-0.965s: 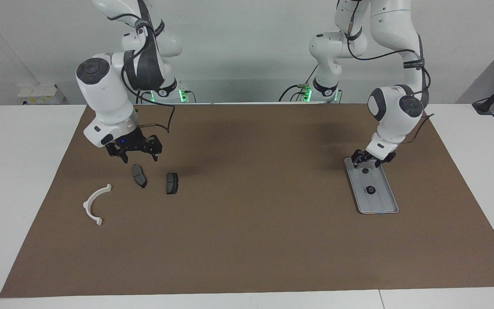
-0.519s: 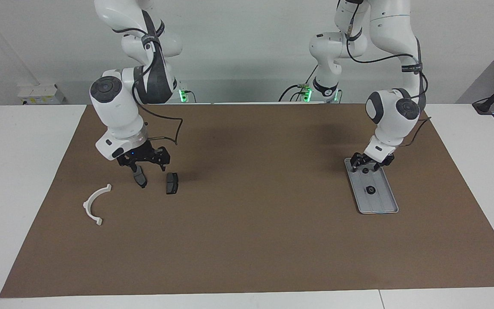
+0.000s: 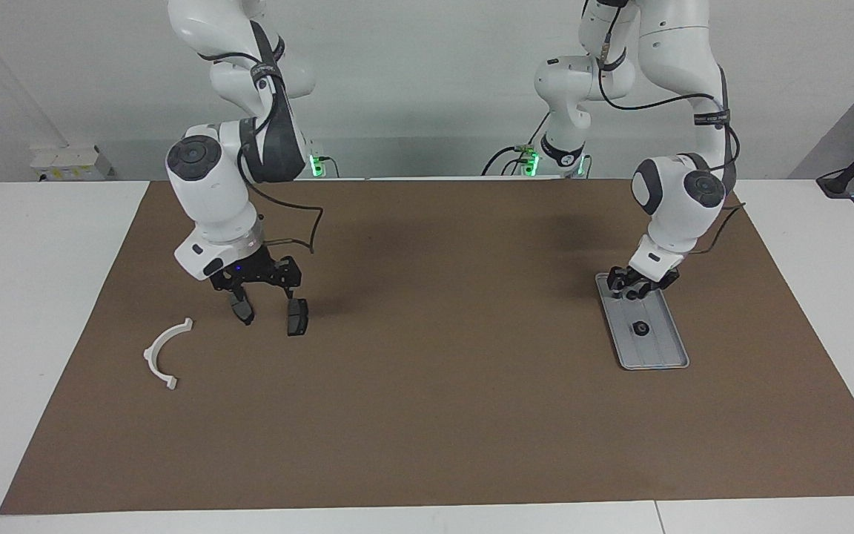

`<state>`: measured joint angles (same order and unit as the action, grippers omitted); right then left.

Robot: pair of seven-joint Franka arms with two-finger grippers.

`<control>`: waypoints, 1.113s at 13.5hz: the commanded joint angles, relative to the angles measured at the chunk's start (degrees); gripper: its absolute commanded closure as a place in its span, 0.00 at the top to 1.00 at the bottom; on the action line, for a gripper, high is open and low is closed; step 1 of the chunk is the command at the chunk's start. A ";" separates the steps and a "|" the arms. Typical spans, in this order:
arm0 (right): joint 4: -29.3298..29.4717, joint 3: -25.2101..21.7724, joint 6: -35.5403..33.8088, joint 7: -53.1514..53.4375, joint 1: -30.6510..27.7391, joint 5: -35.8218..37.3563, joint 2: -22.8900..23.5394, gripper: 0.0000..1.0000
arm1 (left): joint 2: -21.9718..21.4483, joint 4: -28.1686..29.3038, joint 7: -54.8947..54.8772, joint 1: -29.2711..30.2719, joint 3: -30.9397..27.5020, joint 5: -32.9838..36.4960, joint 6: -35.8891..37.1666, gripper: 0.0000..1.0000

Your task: Place bearing gear from tray to pile

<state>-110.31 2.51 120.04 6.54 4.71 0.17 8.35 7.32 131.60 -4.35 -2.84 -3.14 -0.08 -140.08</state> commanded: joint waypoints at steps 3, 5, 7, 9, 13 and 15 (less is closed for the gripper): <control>0.00 0.13 0.90 0.58 -0.49 -0.44 0.53 1.00 | 1.82 -5.27 -0.40 -0.50 -0.11 -0.71 3.64 0.00; 0.00 0.13 0.90 0.67 -0.40 -0.52 0.53 1.00 | 1.91 -13.52 -0.22 -0.67 -0.03 -0.80 14.08 0.00; -0.09 0.13 1.68 0.58 -0.49 -0.52 0.62 1.00 | 2.00 -20.47 6.67 -4.26 -0.02 -3.24 20.52 0.00; -0.09 0.13 1.69 0.58 -0.49 -0.52 0.62 1.00 | 2.44 -23.13 23.50 -12.84 -0.11 -3.44 20.12 0.00; -0.09 0.13 1.95 0.49 -0.75 -0.52 0.79 1.00 | 6.02 -24.37 53.85 -30.69 -0.29 1.20 13.97 0.00; -0.09 0.13 1.95 0.49 -0.84 -0.44 0.79 1.00 | 12.95 -29.08 64.42 -36.34 -0.29 5.59 13.25 0.00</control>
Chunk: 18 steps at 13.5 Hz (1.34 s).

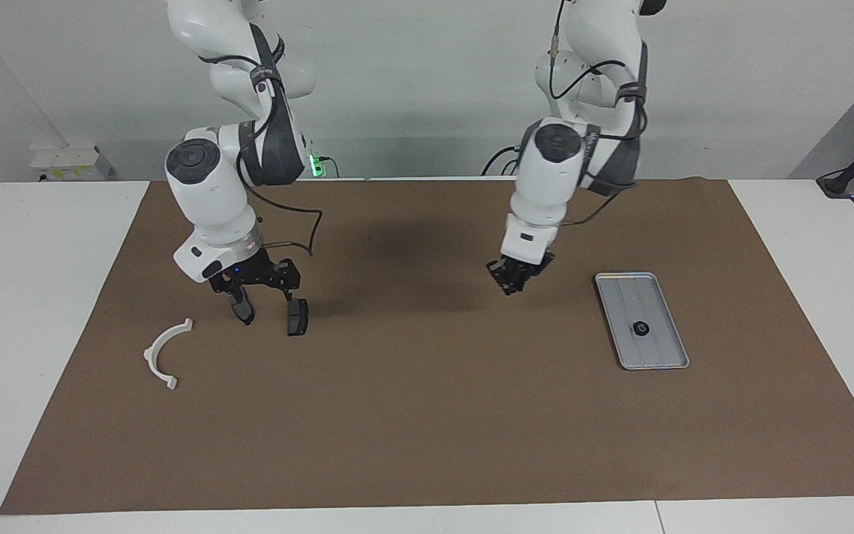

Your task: Place bearing gear from tray to pile

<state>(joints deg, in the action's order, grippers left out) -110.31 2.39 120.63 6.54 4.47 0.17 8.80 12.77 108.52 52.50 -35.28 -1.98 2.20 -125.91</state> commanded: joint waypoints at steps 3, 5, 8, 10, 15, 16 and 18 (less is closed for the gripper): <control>-0.09 0.25 1.45 0.40 -0.60 -0.52 0.34 1.00 | 11.05 -7.10 11.14 -5.68 -1.36 4.66 -3.72 0.00; -0.09 0.25 1.45 0.40 -0.60 -0.52 0.34 1.00 | 11.05 -6.04 11.14 -5.77 -1.28 4.66 -4.61 0.00; -0.09 0.25 1.45 0.40 -0.69 -0.44 0.34 1.00 | 10.44 -0.52 11.22 -6.38 -1.36 4.75 -10.48 0.00; -0.09 0.25 1.45 0.40 -0.69 -0.53 0.34 1.00 | 10.26 0.29 11.40 -6.38 -1.36 4.66 -11.11 0.00; -0.09 0.25 1.45 0.40 -0.69 -0.44 0.43 1.00 | 10.08 0.21 10.53 -5.42 -1.54 4.75 -10.60 1.00; -0.09 0.25 1.45 0.40 -0.69 -0.44 0.43 1.00 | 9.56 -0.67 8.52 -4.46 -1.80 4.66 -8.06 1.00; -0.09 0.25 1.45 0.40 -0.69 -0.53 0.43 1.00 | 2.74 -1.03 0.72 0.80 -1.10 3.00 0.00 1.00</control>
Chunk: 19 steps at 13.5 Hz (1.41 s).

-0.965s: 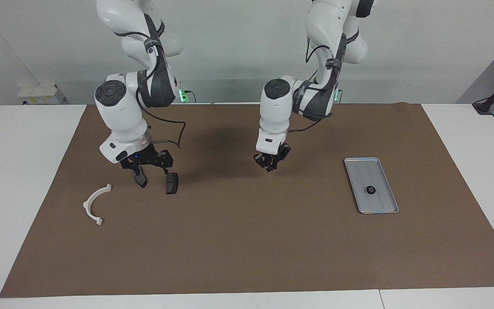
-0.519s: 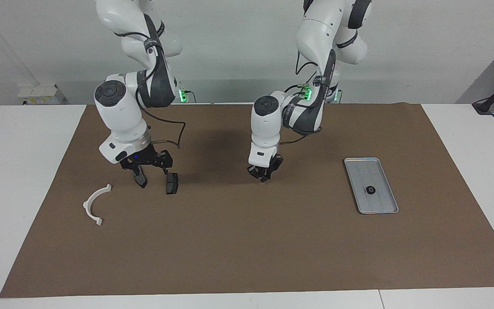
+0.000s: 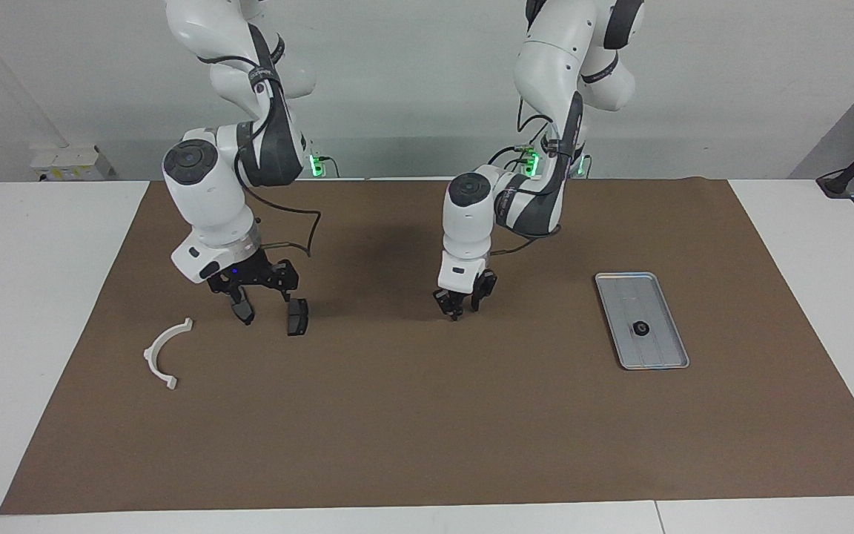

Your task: Place bearing gear from tray to pile

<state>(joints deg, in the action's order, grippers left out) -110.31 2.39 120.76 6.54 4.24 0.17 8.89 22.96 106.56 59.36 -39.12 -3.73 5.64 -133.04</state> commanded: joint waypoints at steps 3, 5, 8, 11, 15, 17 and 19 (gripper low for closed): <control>-0.09 0.25 1.41 0.67 -0.55 -0.70 0.42 1.00 | -18.36 0.49 -29.91 16.04 -0.05 -7.11 20.24 1.00; -0.09 0.34 1.32 2.50 0.06 -0.88 0.42 1.00 | -19.79 -0.30 -44.27 24.93 -0.05 -7.31 23.79 1.00; 0.44 0.69 1.41 14.68 5.75 -0.79 0.51 1.00 | -18.93 0.49 -58.53 33.74 -0.05 -7.39 18.45 0.99; 1.84 0.69 2.55 26.39 12.44 -0.88 2.35 1.00 | -13.92 2.50 -60.68 35.51 -0.14 -7.39 7.92 0.99; 8.24 0.69 2.38 43.26 21.14 0.00 8.58 1.00 | -8.20 2.51 -61.82 36.04 -0.14 -7.39 1.48 0.99; 12.29 0.43 1.07 48.54 24.65 0.53 11.92 1.00 | -6.71 2.77 -61.91 36.04 -0.14 -7.39 0.16 0.99; 18.42 0.51 -1.83 54.68 28.26 4.98 17.35 1.00 | -6.26 4.52 -61.91 36.04 -0.14 -7.39 -1.33 0.99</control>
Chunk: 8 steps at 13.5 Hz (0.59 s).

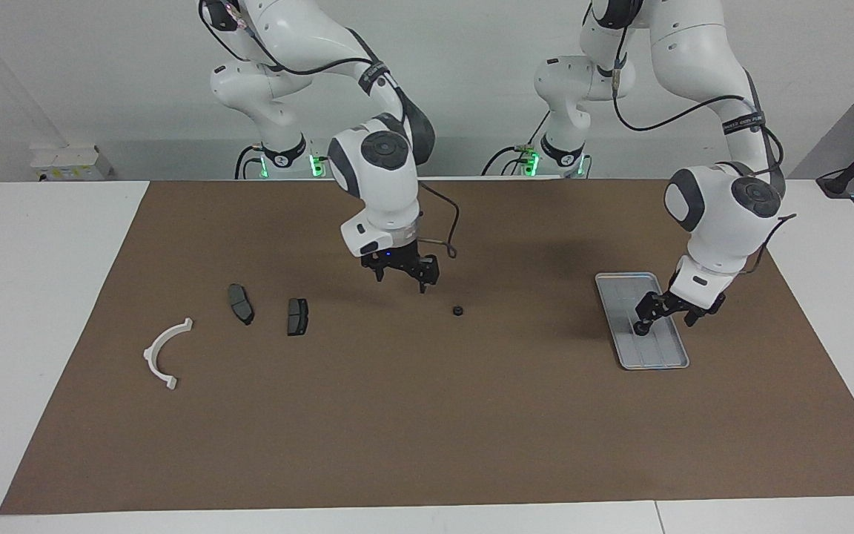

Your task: Place bearing gear from tray to pile

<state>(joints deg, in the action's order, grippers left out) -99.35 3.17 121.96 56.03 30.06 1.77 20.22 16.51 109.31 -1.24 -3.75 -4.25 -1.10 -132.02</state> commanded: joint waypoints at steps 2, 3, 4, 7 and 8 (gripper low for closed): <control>13.72 -0.18 -4.63 10.92 4.56 5.09 11.05 1.00 | -0.16 4.23 -1.31 0.67 0.39 -0.65 -2.80 0.99; 15.05 -0.18 -4.80 11.98 4.91 4.91 12.81 1.00 | -0.34 5.12 -1.31 0.67 0.39 -0.65 -2.72 0.99; 17.15 -0.18 -4.72 13.82 5.35 5.00 14.74 1.00 | -0.43 6.26 -1.31 0.58 0.39 -0.65 -2.89 0.99; 19.64 -0.09 -3.67 17.44 5.62 4.74 18.01 1.00 | -1.13 8.72 -1.40 0.49 0.47 -0.65 -3.68 0.99; 19.55 0.00 -3.14 18.23 5.53 4.30 18.01 1.00 | -1.13 9.16 -1.31 0.49 0.47 -0.65 -3.77 0.99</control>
<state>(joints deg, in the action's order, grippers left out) -82.44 3.05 119.17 71.94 35.67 5.78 36.82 17.02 115.79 -1.39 -3.70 -4.12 -1.10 -134.14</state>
